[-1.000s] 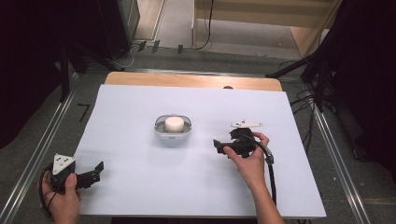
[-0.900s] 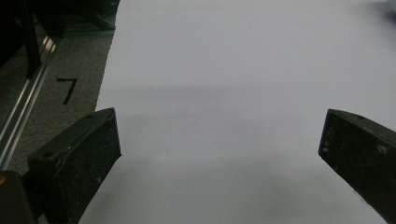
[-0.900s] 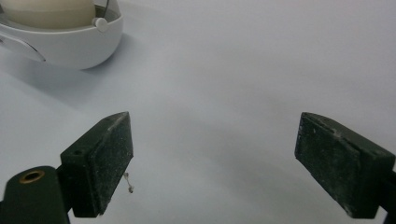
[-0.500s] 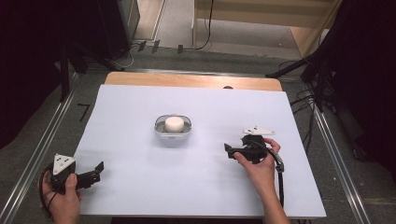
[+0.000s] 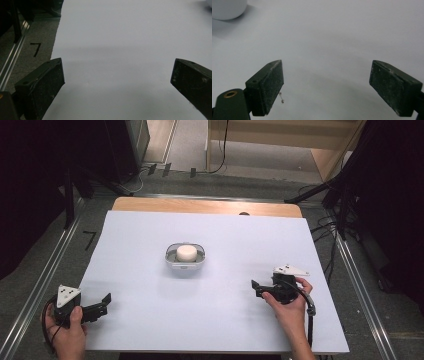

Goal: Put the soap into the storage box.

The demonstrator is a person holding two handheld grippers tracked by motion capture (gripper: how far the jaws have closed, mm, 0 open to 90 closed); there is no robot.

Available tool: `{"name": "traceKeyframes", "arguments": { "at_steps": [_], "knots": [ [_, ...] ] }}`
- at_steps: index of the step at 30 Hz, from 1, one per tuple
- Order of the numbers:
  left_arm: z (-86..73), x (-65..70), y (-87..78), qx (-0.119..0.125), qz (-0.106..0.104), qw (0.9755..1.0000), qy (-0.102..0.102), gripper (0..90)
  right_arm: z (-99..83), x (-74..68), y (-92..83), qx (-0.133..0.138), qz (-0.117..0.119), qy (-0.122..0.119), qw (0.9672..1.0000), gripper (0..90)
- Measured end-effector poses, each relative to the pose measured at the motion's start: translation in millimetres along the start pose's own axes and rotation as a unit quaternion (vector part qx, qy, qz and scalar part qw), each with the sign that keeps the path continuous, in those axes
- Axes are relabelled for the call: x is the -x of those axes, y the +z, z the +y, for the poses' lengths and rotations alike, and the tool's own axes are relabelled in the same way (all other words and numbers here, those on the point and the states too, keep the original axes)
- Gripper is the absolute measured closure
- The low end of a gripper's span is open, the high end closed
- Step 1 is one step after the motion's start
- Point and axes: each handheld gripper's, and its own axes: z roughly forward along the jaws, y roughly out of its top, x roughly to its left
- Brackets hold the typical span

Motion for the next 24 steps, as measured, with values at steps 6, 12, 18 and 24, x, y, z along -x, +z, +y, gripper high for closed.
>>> {"name": "traceKeyframes", "arguments": {
  "at_steps": [6, 12, 18, 24],
  "knots": [
    [0.1, 0.2, 0.0, -0.001, 0.001, 1.0000, 0.001, 0.0, -10.7, 13.0, -9.2, 0.004, -0.004, 0.013, 0.9999, 12.9],
    [0.1, 0.7, 0.2, -0.002, 0.003, 1.0000, 0.002, 0.0, -20.7, 27.3, -18.6, 0.006, -0.014, 0.027, 0.9995, 12.8],
    [0.1, 1.0, 0.1, -0.002, 0.003, 1.0000, 0.003, 0.0, -31.2, 39.3, -26.9, 0.003, -0.027, 0.035, 0.9990, 12.8],
    [0.0, 1.1, -0.1, -0.001, 0.004, 1.0000, 0.002, 0.0, -37.3, 50.5, -37.4, 0.008, -0.036, 0.041, 0.9985, 12.8]
  ]
}}
